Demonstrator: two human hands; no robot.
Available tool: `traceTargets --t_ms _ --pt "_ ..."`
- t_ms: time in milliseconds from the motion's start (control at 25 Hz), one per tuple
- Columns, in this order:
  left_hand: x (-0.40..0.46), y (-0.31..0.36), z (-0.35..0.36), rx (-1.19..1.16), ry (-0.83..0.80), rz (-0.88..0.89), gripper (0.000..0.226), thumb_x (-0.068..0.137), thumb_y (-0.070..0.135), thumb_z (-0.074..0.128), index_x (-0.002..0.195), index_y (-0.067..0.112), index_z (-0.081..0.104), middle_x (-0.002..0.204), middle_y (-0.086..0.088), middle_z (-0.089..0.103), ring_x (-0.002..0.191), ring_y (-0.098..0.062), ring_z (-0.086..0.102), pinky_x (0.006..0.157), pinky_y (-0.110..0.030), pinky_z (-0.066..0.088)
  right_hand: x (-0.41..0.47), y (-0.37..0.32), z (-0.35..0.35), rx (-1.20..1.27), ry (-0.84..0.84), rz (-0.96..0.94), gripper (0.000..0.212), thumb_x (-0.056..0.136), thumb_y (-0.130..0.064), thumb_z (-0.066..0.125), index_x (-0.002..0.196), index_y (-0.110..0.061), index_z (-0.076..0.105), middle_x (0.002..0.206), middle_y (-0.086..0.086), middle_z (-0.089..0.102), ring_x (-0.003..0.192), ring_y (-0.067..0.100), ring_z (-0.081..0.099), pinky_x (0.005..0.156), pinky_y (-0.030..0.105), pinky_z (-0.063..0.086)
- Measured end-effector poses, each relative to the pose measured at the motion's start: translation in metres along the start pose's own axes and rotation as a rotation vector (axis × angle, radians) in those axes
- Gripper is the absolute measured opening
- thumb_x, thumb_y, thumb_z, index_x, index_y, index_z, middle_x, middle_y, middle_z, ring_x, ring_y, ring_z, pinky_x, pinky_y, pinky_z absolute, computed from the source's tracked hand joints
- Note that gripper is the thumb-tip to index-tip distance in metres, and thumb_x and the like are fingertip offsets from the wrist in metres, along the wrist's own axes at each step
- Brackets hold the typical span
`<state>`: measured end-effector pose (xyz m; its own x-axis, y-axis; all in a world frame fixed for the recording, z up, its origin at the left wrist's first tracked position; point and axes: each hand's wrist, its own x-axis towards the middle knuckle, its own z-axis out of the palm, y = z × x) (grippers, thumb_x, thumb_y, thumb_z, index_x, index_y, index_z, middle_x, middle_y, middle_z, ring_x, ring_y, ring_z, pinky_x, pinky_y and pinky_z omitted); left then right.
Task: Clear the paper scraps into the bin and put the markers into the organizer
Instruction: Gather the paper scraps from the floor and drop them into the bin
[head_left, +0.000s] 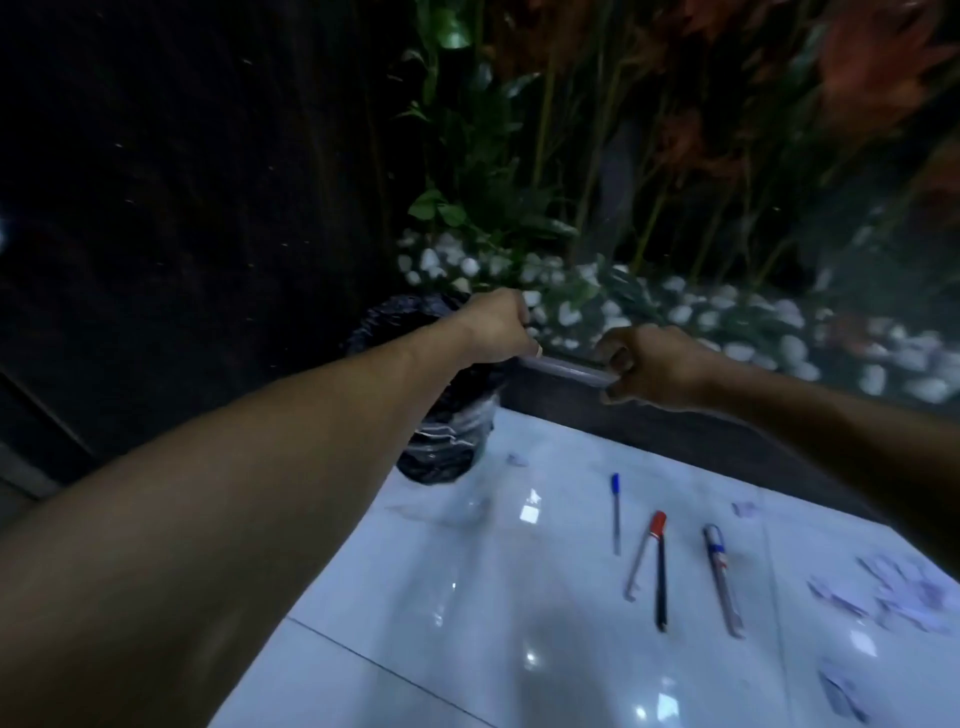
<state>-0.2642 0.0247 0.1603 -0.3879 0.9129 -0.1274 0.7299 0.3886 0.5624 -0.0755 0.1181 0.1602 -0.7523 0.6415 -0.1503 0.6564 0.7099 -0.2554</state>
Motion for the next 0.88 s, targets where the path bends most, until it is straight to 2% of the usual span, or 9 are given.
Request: traceTargets --t_ms 80,240,360,520,680,800,880 --pt "0.000 0.034 0.025 0.012 -0.056 0.078 0.032 0.088 0.030 0.073 0.109 0.015 0.055 0.108 -0.006 0.054 0.091 -0.022 0.054 0.080 -0.037 0.048 -0.032 0.041 -0.001 -0.050 -0.043 0.067 0.056 0.076 -0.026 0.084 0.126 -0.017 0.062 0.115 0.005 0.070 0.105 0.023 0.065 0.091 0.032 0.052" --pt "-0.004 0.083 0.090 0.060 -0.138 0.171 0.045 0.082 0.036 0.077 0.118 0.015 0.060 0.118 -0.005 0.062 0.104 -0.022 0.059 0.091 -0.038 0.053 -0.085 0.107 0.005 -0.118 -0.127 0.166 0.050 0.076 -0.030 0.083 0.121 -0.019 0.065 0.113 0.003 0.071 0.104 0.023 0.065 0.091 0.033 0.052" --pt "-0.009 0.102 0.141 0.099 -0.251 0.204 0.047 0.081 0.036 0.078 0.119 0.015 0.061 0.124 -0.005 0.062 0.111 -0.022 0.058 0.098 -0.040 0.050 -0.117 0.151 0.019 -0.079 -0.177 0.258 0.045 0.078 -0.033 0.081 0.116 -0.017 0.065 0.111 0.001 0.071 0.100 0.022 0.065 0.088 0.033 0.051" --pt "-0.014 0.120 0.193 0.188 -0.376 0.273 0.051 0.084 0.037 0.074 0.127 0.015 0.057 0.135 -0.004 0.055 0.120 -0.022 0.054 0.099 -0.033 0.047 -0.148 0.205 0.050 -0.019 -0.248 0.339 0.050 0.079 -0.034 0.080 0.124 -0.023 0.061 0.110 -0.003 0.071 0.099 0.018 0.062 0.089 0.030 0.050" --pt "-0.010 0.135 0.244 0.231 -0.452 0.302 0.052 0.084 0.038 0.073 0.128 0.016 0.057 0.136 -0.003 0.054 0.119 -0.021 0.053 0.096 -0.032 0.047 -0.168 0.249 0.077 0.034 -0.301 0.409 0.052 0.080 -0.034 0.079 0.126 -0.023 0.058 0.111 -0.002 0.069 0.094 0.015 0.055 0.086 0.031 0.049" --pt "-0.001 0.147 0.282 0.222 -0.498 0.287 0.051 0.084 0.038 0.073 0.127 0.018 0.056 0.138 0.000 0.053 0.117 -0.019 0.056 0.093 -0.029 0.046 -0.176 0.288 0.095 0.036 -0.281 0.464 0.053 0.077 -0.039 0.079 0.124 -0.024 0.058 0.108 -0.004 0.065 0.108 0.019 0.056 0.098 0.041 0.046" --pt "0.005 0.152 0.305 0.213 -0.520 0.260 0.054 0.084 0.038 0.073 0.131 0.018 0.053 0.138 -0.003 0.053 0.115 -0.019 0.057 0.096 -0.031 0.047 -0.179 0.314 0.107 0.034 -0.266 0.494 0.057 0.077 -0.039 0.079 0.127 -0.021 0.057 0.119 0.001 0.065 0.116 0.023 0.055 0.099 0.039 0.044"
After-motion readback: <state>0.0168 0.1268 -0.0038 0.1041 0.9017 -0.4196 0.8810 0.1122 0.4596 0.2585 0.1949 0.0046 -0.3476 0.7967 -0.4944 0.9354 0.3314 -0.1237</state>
